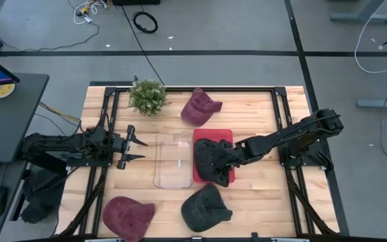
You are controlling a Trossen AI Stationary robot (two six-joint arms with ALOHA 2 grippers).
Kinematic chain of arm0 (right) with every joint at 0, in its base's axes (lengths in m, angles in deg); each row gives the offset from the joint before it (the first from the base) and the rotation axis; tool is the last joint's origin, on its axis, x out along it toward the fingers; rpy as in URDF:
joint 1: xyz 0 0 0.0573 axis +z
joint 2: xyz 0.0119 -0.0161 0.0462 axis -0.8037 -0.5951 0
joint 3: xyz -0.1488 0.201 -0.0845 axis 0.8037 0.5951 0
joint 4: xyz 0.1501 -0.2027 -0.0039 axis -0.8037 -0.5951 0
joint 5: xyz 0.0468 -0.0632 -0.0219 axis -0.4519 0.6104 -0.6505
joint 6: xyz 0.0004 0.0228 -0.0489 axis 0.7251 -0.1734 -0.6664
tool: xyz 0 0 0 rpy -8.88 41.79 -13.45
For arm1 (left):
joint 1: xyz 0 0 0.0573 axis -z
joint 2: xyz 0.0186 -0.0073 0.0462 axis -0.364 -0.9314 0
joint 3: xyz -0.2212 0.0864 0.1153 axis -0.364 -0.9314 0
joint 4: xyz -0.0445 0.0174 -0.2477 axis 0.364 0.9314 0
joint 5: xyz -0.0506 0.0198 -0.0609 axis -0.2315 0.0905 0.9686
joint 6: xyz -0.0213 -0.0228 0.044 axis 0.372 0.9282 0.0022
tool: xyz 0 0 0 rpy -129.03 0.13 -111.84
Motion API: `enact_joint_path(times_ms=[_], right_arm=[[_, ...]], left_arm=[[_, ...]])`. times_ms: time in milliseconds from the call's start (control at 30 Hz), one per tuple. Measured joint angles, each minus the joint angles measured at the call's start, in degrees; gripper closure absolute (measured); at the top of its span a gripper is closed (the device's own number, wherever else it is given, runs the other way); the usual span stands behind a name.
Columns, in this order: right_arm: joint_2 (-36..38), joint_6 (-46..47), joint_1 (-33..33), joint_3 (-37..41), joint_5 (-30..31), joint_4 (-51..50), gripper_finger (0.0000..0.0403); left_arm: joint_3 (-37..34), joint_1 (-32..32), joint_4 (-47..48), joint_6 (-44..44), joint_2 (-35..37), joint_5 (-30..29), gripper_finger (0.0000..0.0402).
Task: Pick & Place hat
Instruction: Stack the top black cap onto the black cap in the red bin
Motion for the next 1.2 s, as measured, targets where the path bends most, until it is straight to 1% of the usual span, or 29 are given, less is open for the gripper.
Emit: enact_joint_path(times_ms=[100, 200, 567, 800, 1000, 1200], right_arm=[[0.09, 2.7, 1.01, 0.0, -1.47, 0.29, 0.025], [0.11, 3.2, 2.29, 0.0, -1.79, 0.94, 0.0255], [0.16, 10.7, 9.16, -0.04, -1.19, 7.12, 0.0259], [0.16, 16.35, 13.9, -0.09, 2.91, 10.64, 0.0259], [-0.04, 22.02, 17.04, -0.09, 7.83, 12.28, 0.0259], [-3.26, 25.51, 18.03, -0.11, 8.27, 17.58, 0.0259]], left_arm=[[-0.02, -0.02, 0.01, 0.0, -0.01, 0.0, 0.0179], [-0.02, 0.01, 0.01, 0.02, 0.0, 0.0, 0.0179], [0.0, -0.01, -0.02, 0.01, 0.0, 0.0, 0.0179], [-0.01, 0.0, -0.02, 0.0, 0.02, 0.0, 0.0179], [-0.01, 0.01, -0.02, 0.01, 0.01, 0.0, 0.0179], [-0.01, 0.0, -0.02, 0.0, 0.01, 0.0, 0.0179]])
